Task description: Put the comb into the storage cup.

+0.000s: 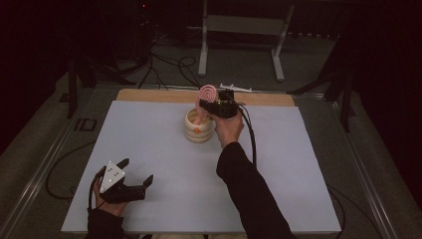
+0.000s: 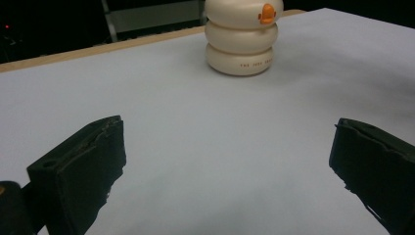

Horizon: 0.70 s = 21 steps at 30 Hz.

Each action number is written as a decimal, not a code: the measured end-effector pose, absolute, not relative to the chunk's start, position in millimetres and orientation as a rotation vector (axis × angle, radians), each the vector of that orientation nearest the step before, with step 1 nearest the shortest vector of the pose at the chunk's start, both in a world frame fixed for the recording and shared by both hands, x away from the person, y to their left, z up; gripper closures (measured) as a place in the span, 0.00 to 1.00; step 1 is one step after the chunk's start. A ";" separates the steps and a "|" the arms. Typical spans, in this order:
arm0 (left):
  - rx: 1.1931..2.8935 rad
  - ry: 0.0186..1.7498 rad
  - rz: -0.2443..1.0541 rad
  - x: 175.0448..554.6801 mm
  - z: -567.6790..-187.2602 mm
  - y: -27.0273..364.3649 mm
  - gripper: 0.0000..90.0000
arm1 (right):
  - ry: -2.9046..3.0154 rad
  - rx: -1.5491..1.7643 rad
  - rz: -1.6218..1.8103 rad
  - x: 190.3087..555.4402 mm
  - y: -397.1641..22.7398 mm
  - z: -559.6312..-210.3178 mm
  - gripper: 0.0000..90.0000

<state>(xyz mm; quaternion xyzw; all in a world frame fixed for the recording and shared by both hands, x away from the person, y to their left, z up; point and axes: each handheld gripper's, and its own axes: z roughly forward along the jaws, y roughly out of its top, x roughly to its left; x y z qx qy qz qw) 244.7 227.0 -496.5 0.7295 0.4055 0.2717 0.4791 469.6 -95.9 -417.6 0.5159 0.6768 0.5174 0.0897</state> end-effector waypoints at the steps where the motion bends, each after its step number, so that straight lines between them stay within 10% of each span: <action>1: 1.781 0.990 0.664 244.7 -496.5 227.0 0.01 | 2.013 1.534 1.538 469.6 -95.6 -417.8 0.71; 21: 1.783 0.989 0.662 244.9 -496.8 226.6 0.01 | 2.017 1.533 1.535 469.0 -91.9 -419.2 0.70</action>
